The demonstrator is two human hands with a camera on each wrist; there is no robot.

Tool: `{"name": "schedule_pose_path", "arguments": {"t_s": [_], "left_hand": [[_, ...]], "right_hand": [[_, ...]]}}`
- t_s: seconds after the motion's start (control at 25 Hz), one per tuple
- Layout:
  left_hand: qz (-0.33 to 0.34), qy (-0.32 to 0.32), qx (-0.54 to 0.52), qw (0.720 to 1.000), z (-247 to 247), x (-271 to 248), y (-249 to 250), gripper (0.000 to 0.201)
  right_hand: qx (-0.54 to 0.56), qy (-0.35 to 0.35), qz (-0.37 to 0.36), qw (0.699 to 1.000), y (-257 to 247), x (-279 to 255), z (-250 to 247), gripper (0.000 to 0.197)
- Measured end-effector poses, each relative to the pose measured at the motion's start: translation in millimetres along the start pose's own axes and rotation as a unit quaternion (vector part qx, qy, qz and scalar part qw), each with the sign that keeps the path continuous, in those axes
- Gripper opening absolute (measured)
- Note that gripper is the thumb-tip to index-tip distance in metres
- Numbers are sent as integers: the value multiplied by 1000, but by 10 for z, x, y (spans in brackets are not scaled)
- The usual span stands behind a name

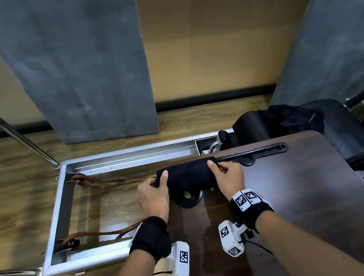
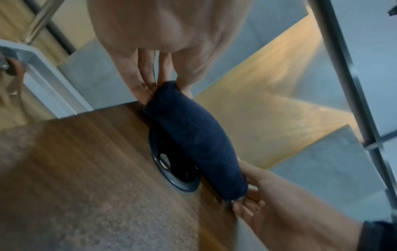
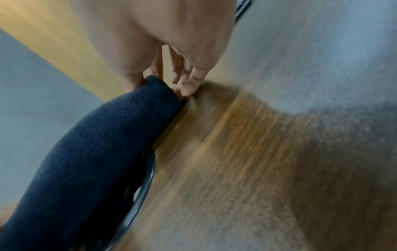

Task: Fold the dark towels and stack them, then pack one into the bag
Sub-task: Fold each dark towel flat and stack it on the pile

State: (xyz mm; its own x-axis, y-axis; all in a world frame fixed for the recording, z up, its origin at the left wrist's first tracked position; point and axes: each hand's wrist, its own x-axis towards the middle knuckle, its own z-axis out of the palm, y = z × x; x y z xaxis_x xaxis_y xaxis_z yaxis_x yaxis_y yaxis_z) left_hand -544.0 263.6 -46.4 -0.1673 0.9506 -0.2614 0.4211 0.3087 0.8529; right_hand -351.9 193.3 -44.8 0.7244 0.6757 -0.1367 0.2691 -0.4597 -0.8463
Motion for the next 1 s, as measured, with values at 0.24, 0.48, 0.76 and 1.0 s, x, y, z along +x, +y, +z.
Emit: {"name": "schedule_pose_path", "arguments": {"t_s": [0.24,0.48,0.76,1.0], "left_hand": [[5,-60,-51,997,-5,-143,11,40],[10,-5,-56,998,-86,-351,30,48],[217,-61,-99,969,230,-865,464,28],[242,-301,6,923,1204,-1423,959,23]], "right_hand": [[71,-41,53,995,-2,-87,-202,49],[71,-60,38,995,97,-184,-334,48],[75,-63,61,993,312,-173,-944,32],[69,-110,78,988,517,1,-1900,14]]}}
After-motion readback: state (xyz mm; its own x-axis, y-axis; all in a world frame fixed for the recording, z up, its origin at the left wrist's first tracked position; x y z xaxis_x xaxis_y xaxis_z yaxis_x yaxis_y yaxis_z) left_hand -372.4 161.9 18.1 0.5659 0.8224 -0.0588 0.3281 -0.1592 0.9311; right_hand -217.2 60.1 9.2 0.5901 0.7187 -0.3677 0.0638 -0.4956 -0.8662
